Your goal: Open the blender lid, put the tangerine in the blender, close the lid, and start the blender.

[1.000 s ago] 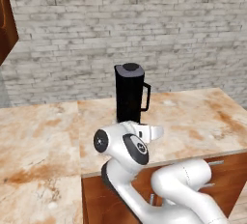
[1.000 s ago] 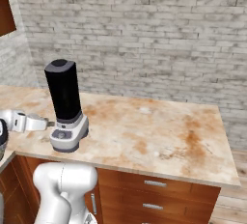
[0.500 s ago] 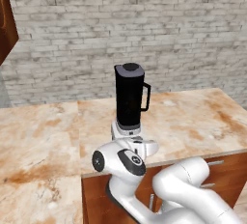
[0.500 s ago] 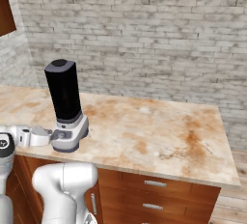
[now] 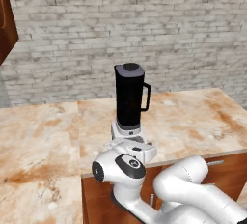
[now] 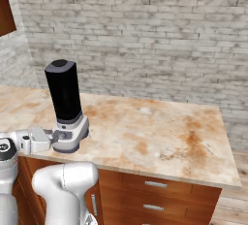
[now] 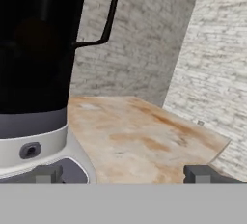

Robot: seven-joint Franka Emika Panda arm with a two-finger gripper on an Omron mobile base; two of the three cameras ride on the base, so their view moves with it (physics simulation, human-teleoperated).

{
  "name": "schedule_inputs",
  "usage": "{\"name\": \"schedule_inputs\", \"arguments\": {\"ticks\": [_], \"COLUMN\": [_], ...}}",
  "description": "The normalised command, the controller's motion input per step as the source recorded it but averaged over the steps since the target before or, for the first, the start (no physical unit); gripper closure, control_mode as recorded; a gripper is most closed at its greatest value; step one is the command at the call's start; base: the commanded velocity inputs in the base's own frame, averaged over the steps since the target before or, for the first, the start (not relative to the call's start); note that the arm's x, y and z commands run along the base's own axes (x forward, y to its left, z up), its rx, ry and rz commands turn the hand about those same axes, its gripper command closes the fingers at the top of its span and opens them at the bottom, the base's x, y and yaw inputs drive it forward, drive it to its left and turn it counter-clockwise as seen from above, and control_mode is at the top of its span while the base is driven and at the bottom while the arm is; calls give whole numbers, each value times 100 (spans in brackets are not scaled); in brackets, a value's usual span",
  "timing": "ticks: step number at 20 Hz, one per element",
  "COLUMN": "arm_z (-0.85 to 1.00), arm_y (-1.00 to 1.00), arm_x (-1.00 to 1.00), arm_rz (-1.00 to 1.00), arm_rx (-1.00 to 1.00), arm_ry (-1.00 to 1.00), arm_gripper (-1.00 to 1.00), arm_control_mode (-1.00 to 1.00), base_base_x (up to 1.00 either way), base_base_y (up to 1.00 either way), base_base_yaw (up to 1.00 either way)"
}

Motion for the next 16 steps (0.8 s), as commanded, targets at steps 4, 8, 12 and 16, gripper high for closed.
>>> {"name": "schedule_inputs", "arguments": {"ticks": [4,8,12,16], "arm_z": [-9,0,0,-1], "arm_y": [4,0,1,6], "arm_x": [15,28,27,24], "arm_rz": [-8,-12,-7,-4], "arm_rx": [0,0,0,0], "arm_ry": [-1,0,0,0], "arm_gripper": [-100,-100,-100,-100], "arm_control_mode": [-100,-100,-100,-100], "base_base_x": [0,0,0,0], "base_base_y": [0,0,0,0], "base_base_yaw": [0,0,0,0]}}
